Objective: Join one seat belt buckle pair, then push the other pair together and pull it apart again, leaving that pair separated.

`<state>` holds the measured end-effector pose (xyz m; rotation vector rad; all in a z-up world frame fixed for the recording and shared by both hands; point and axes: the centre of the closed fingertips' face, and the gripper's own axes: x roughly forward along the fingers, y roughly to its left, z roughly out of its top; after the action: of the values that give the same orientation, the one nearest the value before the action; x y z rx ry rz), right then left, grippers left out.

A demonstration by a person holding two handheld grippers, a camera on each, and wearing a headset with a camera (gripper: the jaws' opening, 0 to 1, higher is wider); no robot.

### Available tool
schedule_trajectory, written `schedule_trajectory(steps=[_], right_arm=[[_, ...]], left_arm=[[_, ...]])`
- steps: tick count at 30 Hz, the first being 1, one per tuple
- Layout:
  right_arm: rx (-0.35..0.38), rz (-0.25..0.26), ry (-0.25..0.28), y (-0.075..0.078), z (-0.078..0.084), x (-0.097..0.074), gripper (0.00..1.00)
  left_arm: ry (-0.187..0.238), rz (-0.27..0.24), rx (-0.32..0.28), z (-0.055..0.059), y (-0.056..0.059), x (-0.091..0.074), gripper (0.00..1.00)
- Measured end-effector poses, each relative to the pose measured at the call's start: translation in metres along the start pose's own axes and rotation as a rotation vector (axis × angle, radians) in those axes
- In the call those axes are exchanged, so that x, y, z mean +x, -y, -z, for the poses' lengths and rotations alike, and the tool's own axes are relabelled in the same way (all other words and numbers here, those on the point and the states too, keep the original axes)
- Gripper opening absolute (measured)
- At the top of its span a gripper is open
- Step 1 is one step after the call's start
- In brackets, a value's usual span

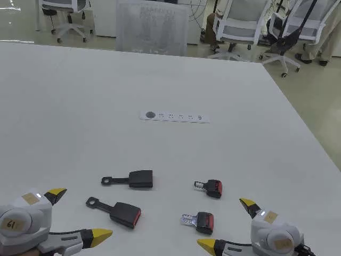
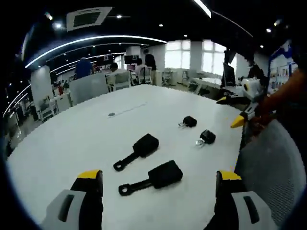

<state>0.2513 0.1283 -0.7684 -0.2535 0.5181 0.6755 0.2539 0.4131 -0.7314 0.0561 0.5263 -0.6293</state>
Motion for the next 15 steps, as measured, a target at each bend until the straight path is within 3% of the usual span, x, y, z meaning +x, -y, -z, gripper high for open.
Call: schedule_trajectory(steps=[1, 6, 15], right_arm=[[0.001, -0.002, 0.001, -0.0009, -0.0004, 0.0001, 0.98], [0.004, -0.007, -0.003, -0.0034, 0.0006, 0.0019, 0.98], [-0.005, -0.01, 0.005, -0.0079, -0.0021, 0.0016, 0.98]], left_arm=[[0.013, -0.002, -0.022, -0.0006, -0.0005, -0.0013, 1.0], [0.002, -0.01, -0.011, 0.0037, 0.0, -0.0036, 1.0], [0.014, -0.013, -0.009, -0.002, 0.0004, -0.0048, 1.0]])
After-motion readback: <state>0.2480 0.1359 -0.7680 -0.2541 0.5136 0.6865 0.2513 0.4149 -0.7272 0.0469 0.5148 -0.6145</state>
